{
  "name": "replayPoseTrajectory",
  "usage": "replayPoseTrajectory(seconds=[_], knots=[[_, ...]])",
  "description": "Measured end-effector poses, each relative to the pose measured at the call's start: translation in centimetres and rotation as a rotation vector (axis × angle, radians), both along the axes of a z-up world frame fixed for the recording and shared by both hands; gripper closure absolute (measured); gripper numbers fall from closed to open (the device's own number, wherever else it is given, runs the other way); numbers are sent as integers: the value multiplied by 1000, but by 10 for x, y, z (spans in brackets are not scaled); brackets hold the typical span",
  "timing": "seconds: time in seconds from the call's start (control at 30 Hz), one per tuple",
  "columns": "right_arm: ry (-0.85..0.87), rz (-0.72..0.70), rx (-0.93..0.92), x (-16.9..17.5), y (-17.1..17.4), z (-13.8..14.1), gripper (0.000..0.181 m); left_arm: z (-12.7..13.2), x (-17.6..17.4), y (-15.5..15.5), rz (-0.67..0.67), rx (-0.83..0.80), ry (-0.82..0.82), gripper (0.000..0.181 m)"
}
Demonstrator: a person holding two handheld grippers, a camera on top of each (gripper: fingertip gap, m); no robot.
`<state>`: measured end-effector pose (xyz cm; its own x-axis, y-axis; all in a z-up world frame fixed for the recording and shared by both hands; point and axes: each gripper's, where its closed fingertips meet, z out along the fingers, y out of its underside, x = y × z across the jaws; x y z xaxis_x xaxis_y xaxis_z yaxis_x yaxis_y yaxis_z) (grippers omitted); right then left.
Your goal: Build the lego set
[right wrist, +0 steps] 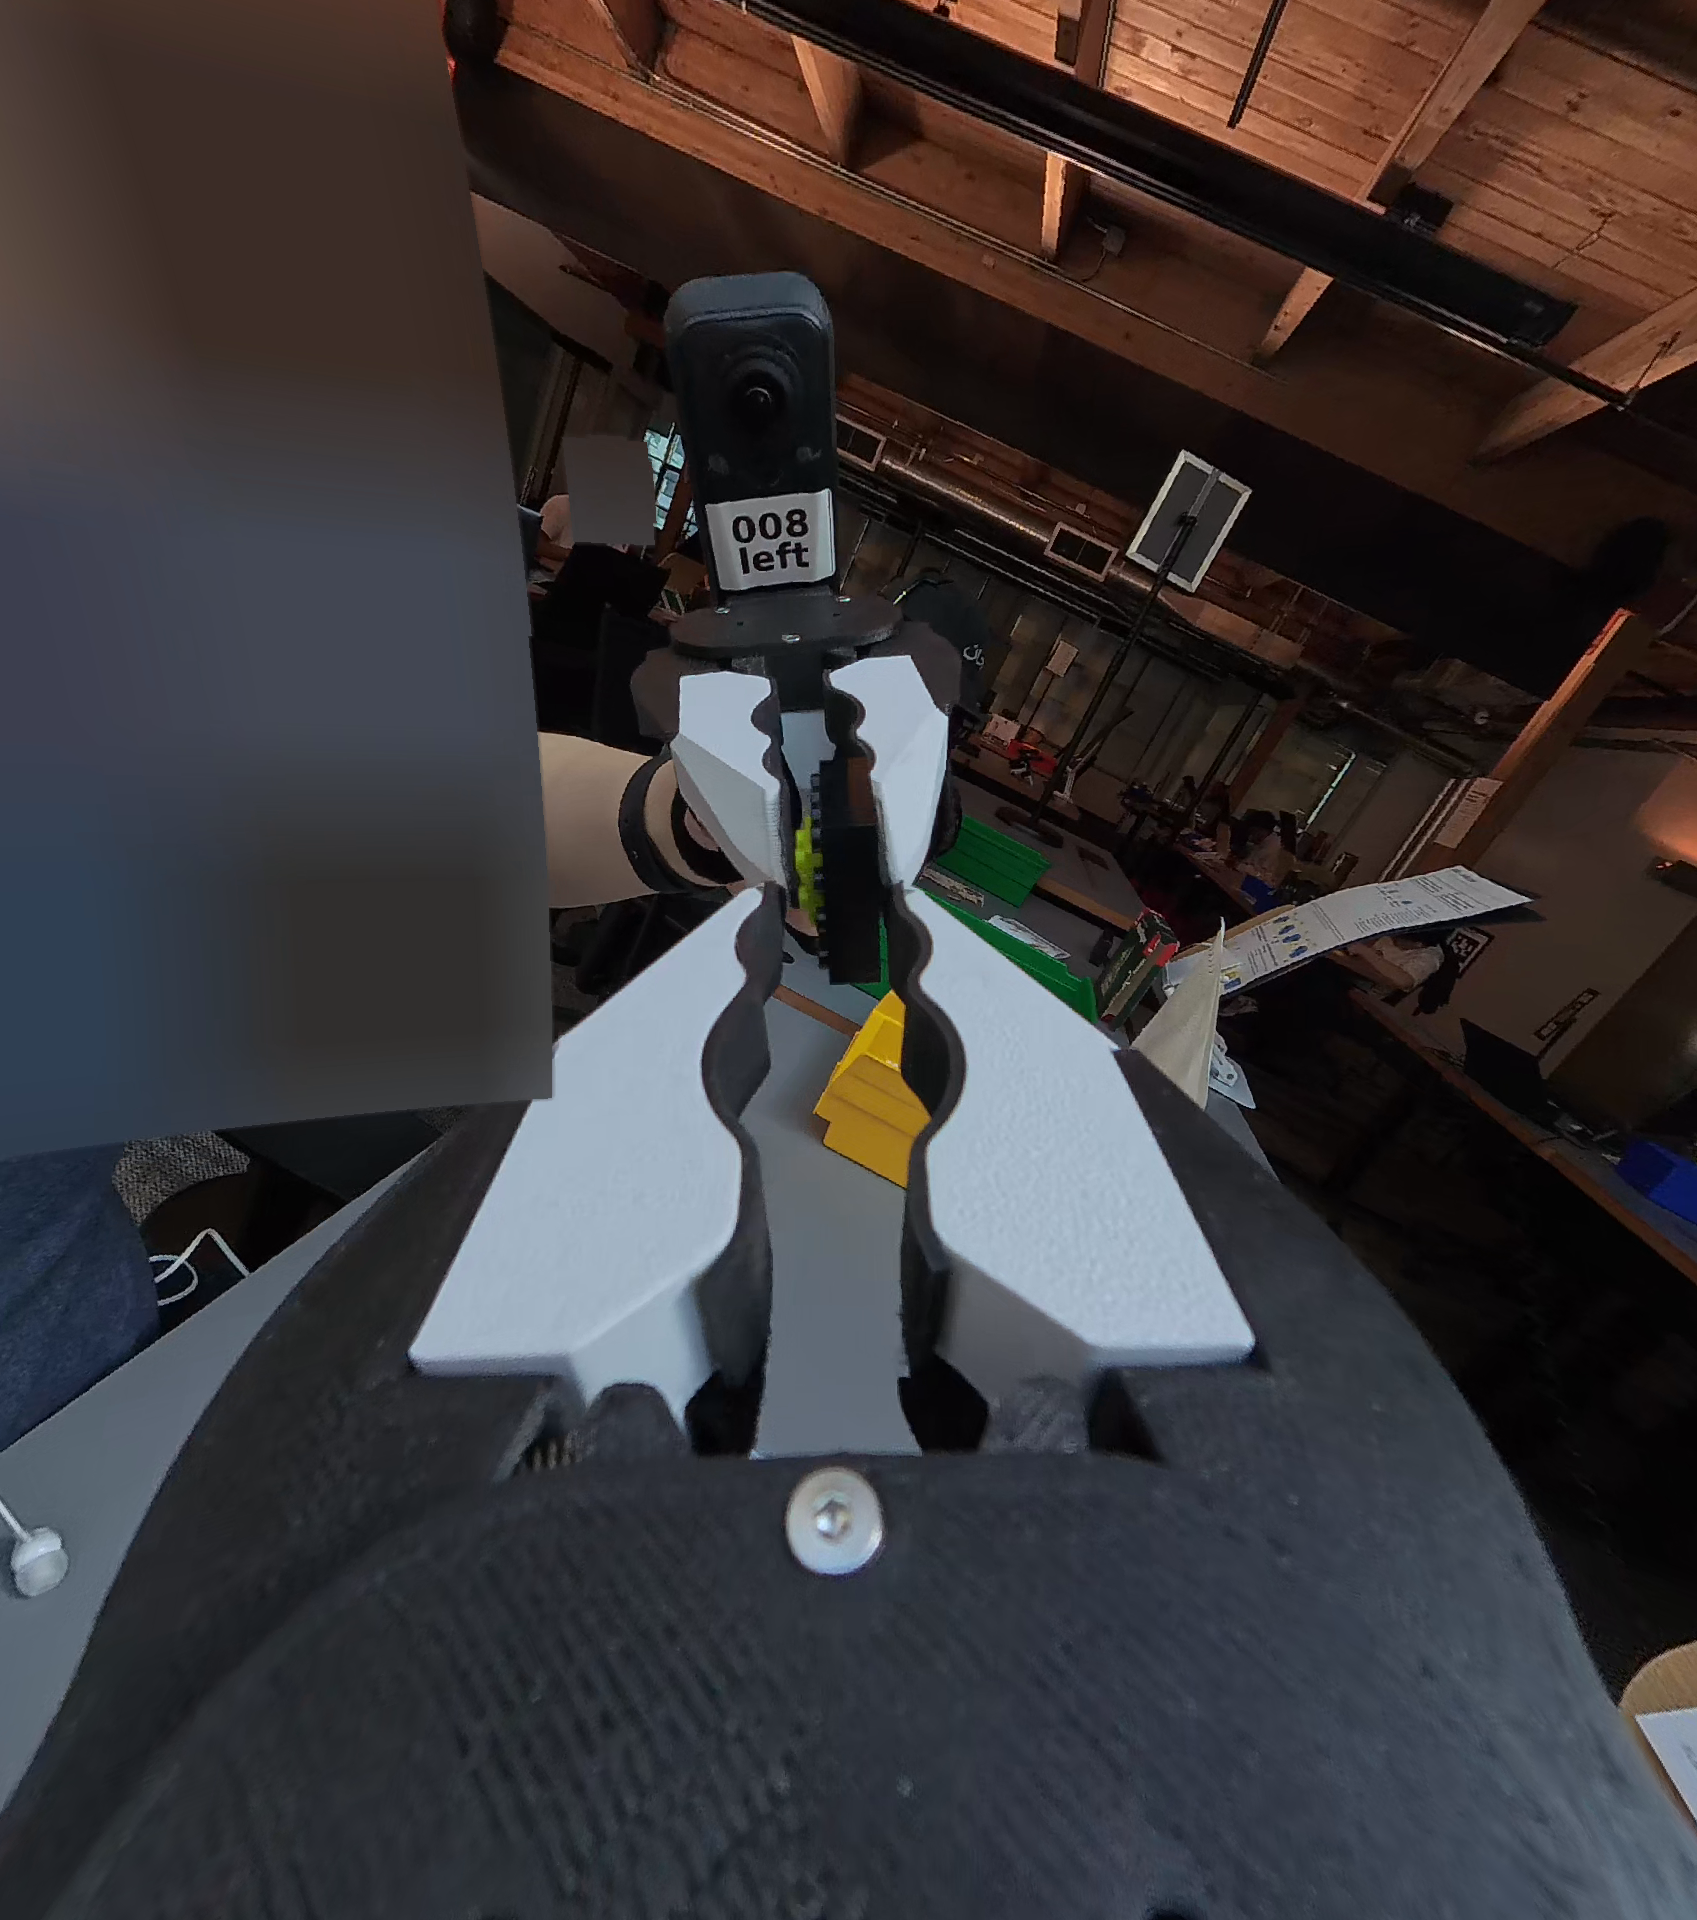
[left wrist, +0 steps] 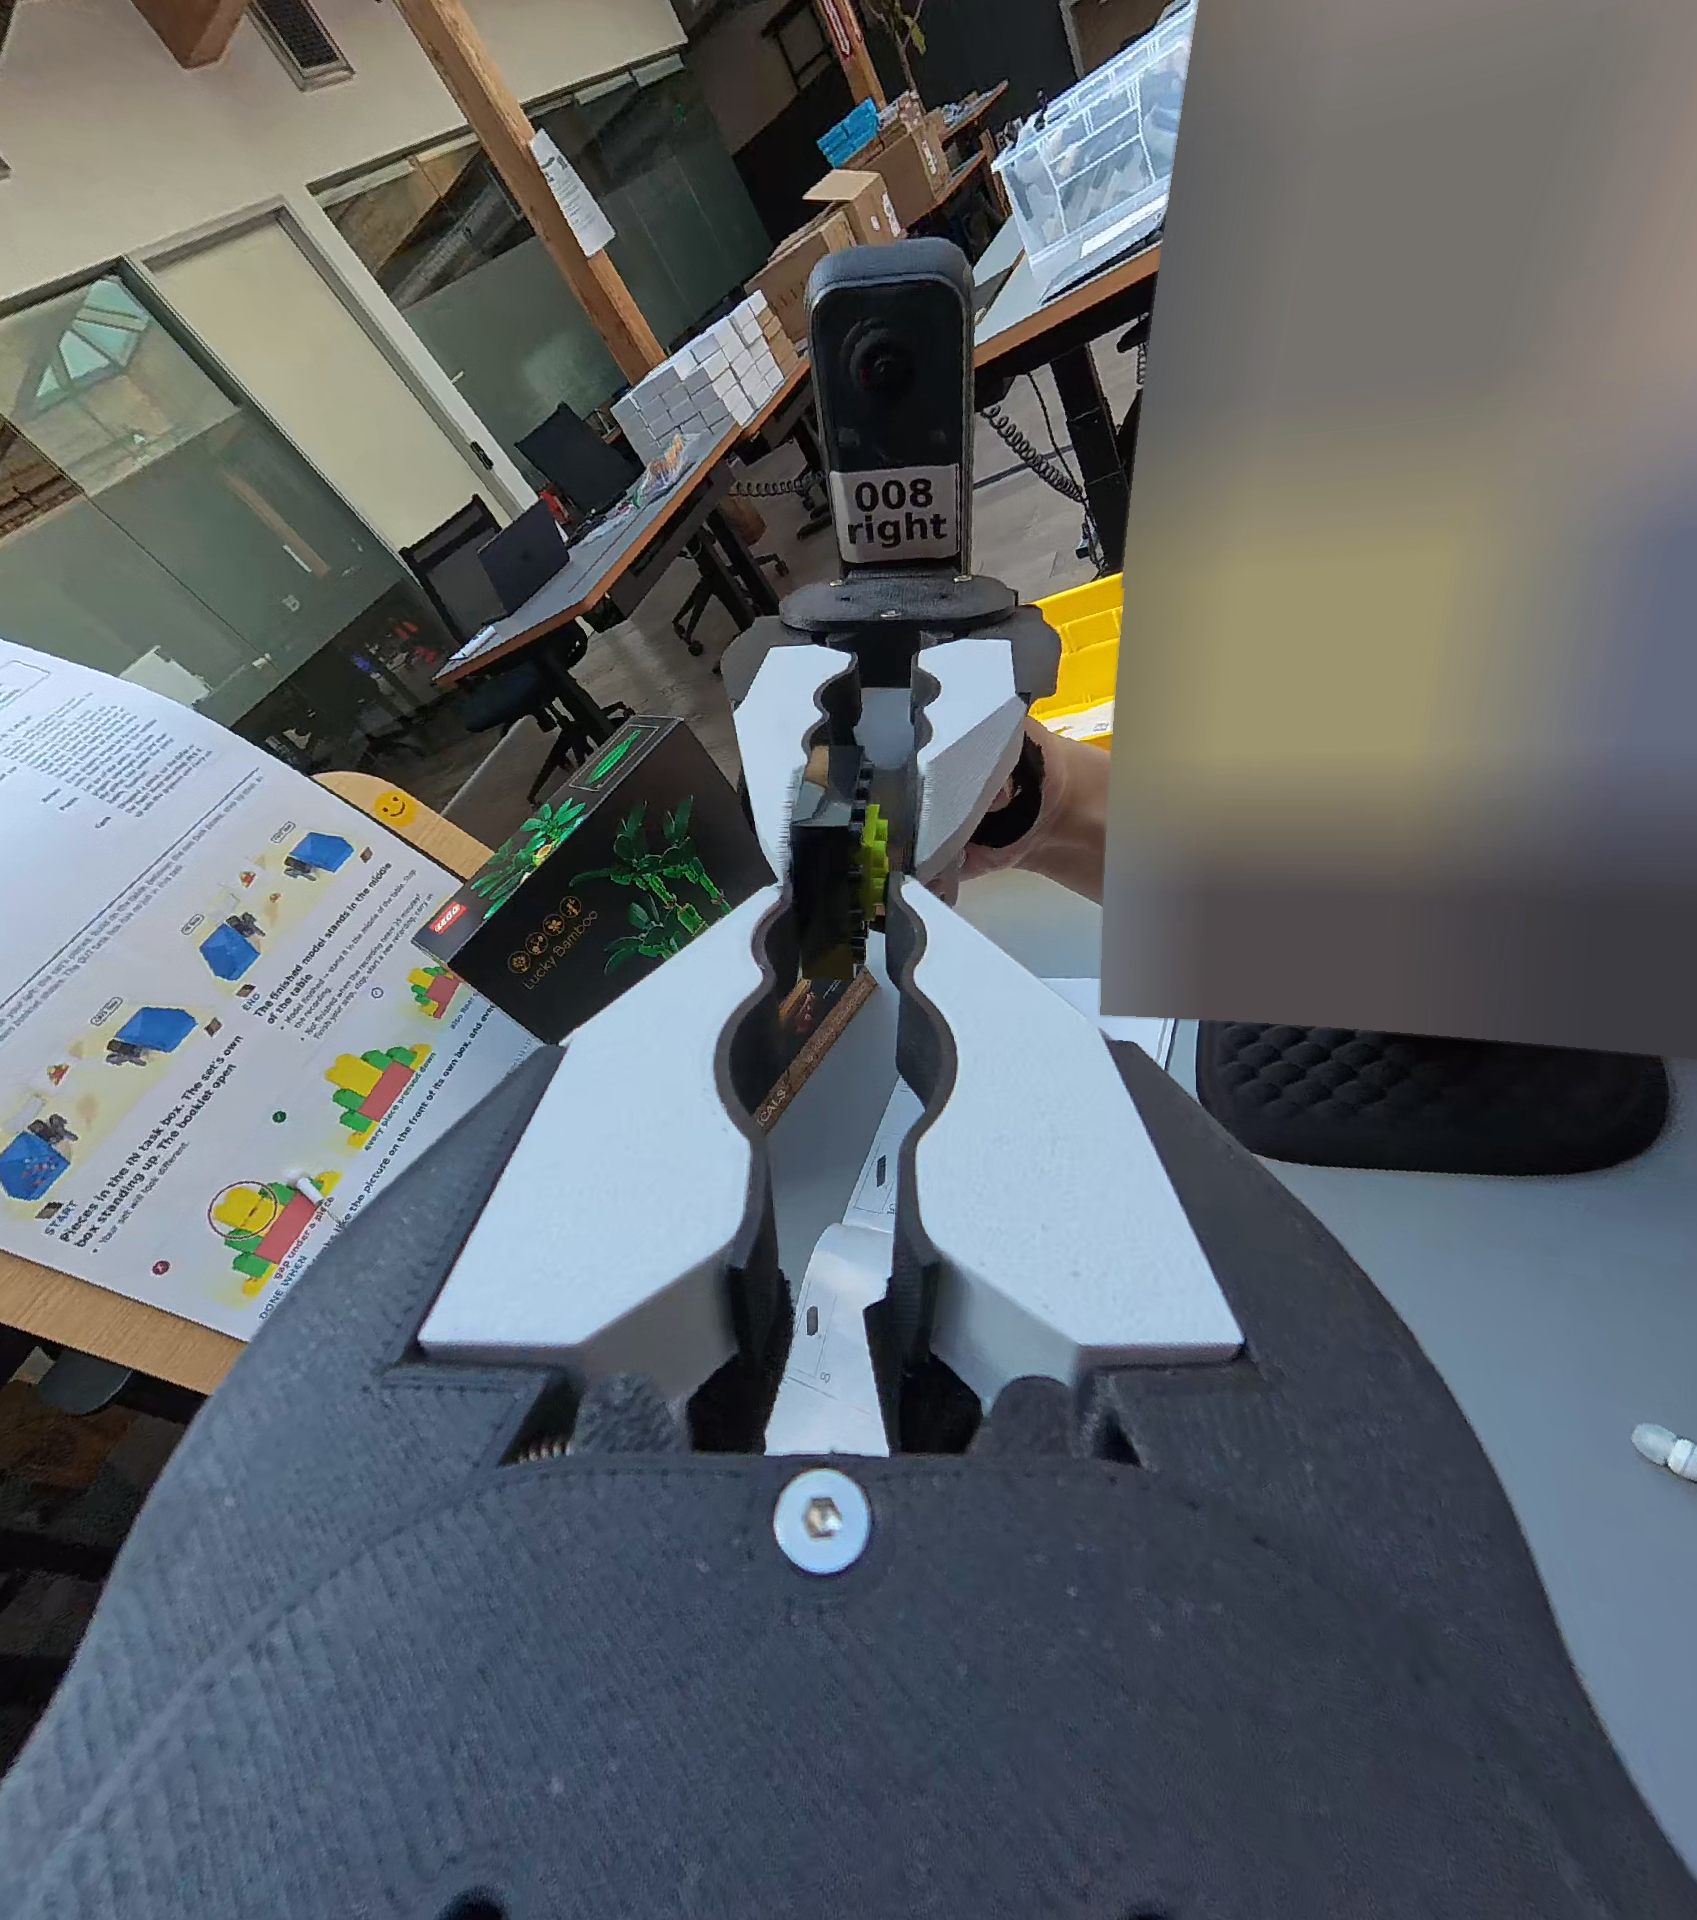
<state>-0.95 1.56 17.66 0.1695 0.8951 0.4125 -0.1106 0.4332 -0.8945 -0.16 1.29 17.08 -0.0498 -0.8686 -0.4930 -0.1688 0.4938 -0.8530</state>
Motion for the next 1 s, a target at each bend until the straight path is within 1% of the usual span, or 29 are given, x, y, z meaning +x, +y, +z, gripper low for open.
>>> replayPoseTrajectory(seconds=[0.07,0.4,0.5,0.53,0.57,0.6,0.63,0.67,0.7,0.73,0.77,0.83,0.9,0.93,1.0], knots=[[-7,-17,5,-1,2,-1,167,0,1,0,1,3,-1,168],[-50,-7,32,1,-5,-3,168,-1,2,-6,-10,35,8,168],[-36,-15,21,-1,0,-3,167,-1,1,-2,19,75,23,168],[-43,-43,28,-1,6,-6,166,-4,0,3,52,119,51,168],[-54,-103,53,1,15,-10,158,-7,-1,10,107,190,86,168],[-65,-165,90,2,23,-12,138,-11,-3,19,174,292,125,168],[-97,-206,126,3,25,-15,137,-16,-6,27,238,405,178,168],[-150,-233,165,1,24,-21,140,-20,-8,32,281,500,222,167],[-206,-271,214,-1,24,-27,144,-24,-10,33,305,558,258,167],[-255,-320,268,-4,25,-31,148,-29,-11,34,318,581,300,167],[-303,-374,310,-7,29,-35,154,-36,-13,34,316,580,342,167],[-410,-425,342,-15,34,-49,156,-44,-14,34,315,583,398,167],[-473,-479,367,-19,41,-57,157,-50,-18,40,342,627,457,167],[-489,-498,376,-19,43,-59,166,-52,-19,40,342,641,477,168],[-512,-477,366,-21,42,-64,167,-58,-20,39,343,621,513,167]])
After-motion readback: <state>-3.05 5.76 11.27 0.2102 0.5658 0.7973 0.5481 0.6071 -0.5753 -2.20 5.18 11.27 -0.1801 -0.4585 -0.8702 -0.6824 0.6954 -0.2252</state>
